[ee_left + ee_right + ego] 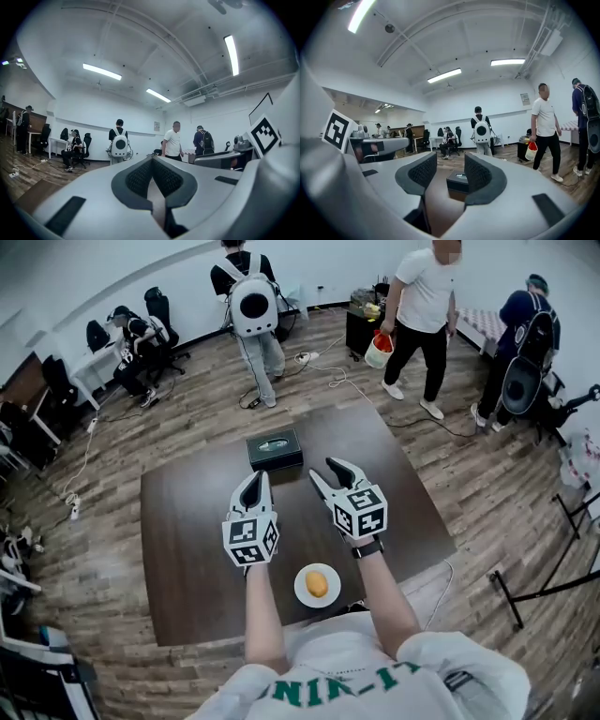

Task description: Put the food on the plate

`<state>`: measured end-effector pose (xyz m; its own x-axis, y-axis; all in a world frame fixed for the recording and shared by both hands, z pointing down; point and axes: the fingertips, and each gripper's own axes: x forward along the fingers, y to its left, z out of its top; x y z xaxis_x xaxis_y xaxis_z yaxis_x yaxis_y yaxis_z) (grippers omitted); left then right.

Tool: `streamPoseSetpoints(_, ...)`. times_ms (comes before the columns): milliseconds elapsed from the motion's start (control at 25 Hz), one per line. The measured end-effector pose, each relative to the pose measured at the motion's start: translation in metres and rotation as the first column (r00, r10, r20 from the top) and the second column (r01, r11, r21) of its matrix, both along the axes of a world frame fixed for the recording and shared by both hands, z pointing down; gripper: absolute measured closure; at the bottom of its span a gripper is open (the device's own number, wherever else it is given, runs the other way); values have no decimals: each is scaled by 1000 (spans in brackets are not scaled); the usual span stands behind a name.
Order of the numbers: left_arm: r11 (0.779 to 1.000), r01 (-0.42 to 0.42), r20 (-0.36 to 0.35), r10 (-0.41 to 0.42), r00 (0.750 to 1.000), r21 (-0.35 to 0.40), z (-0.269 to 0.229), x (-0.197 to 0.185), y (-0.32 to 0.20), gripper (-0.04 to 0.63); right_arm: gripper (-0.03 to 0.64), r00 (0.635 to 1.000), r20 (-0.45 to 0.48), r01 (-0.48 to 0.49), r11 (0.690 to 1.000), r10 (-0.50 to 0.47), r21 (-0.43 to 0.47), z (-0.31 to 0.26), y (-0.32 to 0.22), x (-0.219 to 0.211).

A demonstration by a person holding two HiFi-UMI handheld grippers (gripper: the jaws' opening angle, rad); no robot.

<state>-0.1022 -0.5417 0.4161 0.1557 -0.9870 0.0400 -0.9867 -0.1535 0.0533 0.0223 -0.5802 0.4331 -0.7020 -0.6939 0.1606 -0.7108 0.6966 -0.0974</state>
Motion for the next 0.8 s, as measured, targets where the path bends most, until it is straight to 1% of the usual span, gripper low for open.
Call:
streamPoseSetpoints(320,999,9,-10,-8,1000,43,-20,-7,-12,584,475,999,32,-12,997,9,82,-37,-7,1)
streamPoseSetpoints(520,998,-1,-13,2,1000,58,-29,-5,-13,583,532,999,30,-35,993,31,116,-52,-7,4)
streamPoseSetpoints(800,997,-8,-11,9,1000,72,-35,-5,-12,584,549,999,28,-37,990,33,135,-59,-3,2)
